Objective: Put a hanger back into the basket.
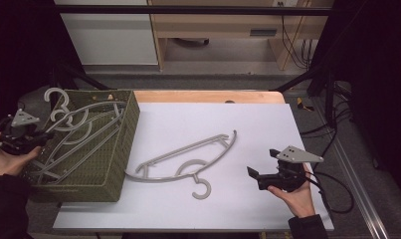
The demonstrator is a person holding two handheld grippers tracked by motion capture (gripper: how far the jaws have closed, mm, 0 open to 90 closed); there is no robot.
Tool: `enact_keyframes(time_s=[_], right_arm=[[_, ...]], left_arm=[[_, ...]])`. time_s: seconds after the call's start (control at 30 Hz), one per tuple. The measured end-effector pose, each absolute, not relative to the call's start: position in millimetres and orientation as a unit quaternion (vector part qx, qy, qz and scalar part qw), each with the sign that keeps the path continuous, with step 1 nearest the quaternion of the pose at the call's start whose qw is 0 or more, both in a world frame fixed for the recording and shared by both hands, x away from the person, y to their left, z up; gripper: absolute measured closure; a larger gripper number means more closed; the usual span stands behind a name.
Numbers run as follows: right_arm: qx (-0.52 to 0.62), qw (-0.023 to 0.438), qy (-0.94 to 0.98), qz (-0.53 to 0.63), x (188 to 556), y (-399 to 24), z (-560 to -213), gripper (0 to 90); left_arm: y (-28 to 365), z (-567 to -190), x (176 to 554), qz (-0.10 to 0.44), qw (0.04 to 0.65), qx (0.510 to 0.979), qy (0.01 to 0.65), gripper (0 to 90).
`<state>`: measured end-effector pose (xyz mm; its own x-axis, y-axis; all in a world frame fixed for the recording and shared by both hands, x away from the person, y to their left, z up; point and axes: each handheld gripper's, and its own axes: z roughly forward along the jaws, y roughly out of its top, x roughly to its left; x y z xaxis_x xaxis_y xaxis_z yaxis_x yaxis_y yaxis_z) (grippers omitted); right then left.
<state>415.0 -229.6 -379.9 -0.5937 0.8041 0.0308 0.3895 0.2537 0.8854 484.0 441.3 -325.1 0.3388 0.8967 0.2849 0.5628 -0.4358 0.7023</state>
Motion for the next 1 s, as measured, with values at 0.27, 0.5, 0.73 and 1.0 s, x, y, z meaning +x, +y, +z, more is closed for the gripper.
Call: enact_keyframes(time_s=[0.27,0.5,0.73,1.0], right_arm=[[0.392,0.221,0.761,0.468,415,-229,-380,4.5],[0.393,0.22,0.761,0.467,416,-229,-381,4.5],[0.391,0.22,0.763,0.465,416,-228,-381,4.6],[0.392,0.22,0.761,0.467,416,-229,-380,4.7]], left_arm=[[441,-338,490,0.353,0.247,0.771,0.469,81.7],[439,-342,493,0.353,0.266,0.767,0.466,81.7],[444,-361,499,0.322,0.265,0.769,0.484,81.6],[437,-368,502,0.301,0.236,0.782,0.492,75.8]])
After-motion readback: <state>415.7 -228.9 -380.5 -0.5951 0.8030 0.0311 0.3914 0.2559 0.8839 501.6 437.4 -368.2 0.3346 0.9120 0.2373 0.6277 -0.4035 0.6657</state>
